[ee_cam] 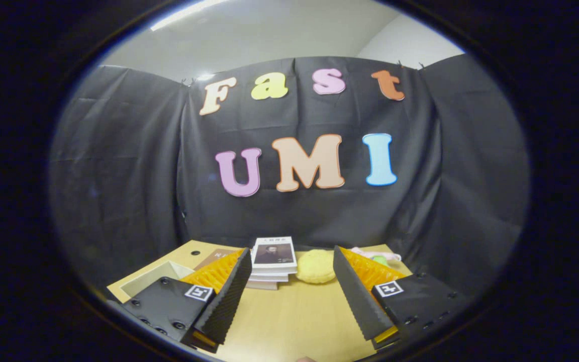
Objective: Open the storage box then place both shoes into the box .Put the left shoe in first, then the right shoe, with the right side of both shoes facing outward in a uniform manner.
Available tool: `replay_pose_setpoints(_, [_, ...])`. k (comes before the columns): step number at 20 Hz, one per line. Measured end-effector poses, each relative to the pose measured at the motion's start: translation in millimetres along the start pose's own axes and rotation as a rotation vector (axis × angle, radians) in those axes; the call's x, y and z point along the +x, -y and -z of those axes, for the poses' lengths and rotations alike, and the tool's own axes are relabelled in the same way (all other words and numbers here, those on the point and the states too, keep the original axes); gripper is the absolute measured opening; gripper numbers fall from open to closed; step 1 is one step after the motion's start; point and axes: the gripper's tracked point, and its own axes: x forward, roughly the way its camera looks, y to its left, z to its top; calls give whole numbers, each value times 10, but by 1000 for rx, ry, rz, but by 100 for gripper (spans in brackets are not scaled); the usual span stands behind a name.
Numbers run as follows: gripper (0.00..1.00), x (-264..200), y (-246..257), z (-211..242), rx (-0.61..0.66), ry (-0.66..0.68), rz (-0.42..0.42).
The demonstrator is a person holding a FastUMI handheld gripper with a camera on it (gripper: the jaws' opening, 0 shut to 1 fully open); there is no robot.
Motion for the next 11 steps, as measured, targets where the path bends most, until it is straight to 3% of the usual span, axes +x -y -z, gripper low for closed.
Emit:
replay_pose_setpoints(6, [100,-111,304,-146,-13,88,52])
replay_pose_setpoints(11, [100,-186,444,-156,16,81,68])
